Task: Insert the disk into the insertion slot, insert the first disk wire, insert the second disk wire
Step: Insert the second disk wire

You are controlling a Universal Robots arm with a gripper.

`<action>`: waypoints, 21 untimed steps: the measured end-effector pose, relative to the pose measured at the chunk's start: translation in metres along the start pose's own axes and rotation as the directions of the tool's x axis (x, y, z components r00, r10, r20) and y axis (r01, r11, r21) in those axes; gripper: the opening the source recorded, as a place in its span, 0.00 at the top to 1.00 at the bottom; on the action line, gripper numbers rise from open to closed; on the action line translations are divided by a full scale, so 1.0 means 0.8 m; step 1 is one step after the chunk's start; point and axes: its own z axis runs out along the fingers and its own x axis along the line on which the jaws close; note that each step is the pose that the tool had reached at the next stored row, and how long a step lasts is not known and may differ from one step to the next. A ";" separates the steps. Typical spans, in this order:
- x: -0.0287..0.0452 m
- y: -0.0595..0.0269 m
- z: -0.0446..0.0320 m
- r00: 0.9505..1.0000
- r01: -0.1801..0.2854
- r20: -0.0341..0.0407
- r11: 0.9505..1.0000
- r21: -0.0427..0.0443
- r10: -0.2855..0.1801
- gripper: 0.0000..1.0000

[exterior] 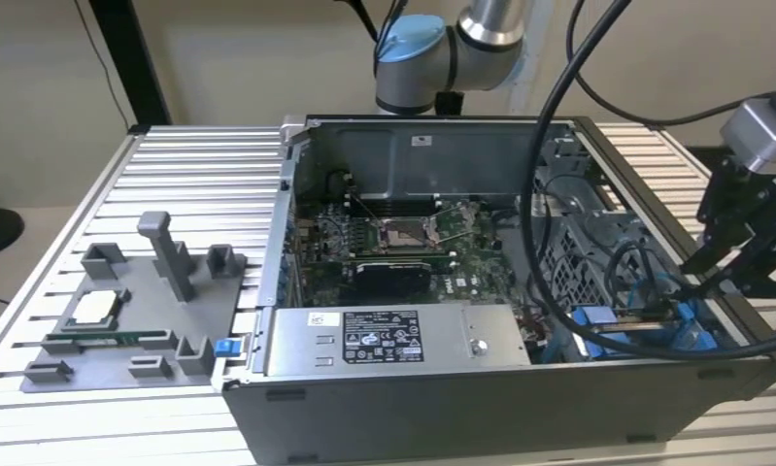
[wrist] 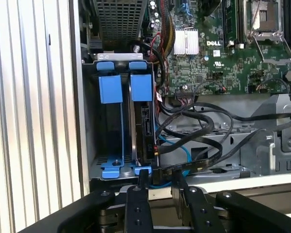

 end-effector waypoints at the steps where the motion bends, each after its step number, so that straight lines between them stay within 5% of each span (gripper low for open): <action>1: 0.0001 0.000 0.0008 1.000 -0.001 0.001 1.000 -0.002 0.001 0.00; 8: 0.0009 -0.001 0.0061 1.000 -0.011 0.013 1.000 -0.006 0.011 0.00; 17: 0.0012 -0.001 0.0076 0.999 -0.031 0.042 1.000 -0.006 0.031 0.00; 18: 0.0013 -0.001 0.0074 0.998 -0.033 0.046 0.999 -0.007 0.033 1.00; 21: 0.0014 0.000 0.0047 0.997 -0.042 0.061 0.999 -0.009 0.042 1.00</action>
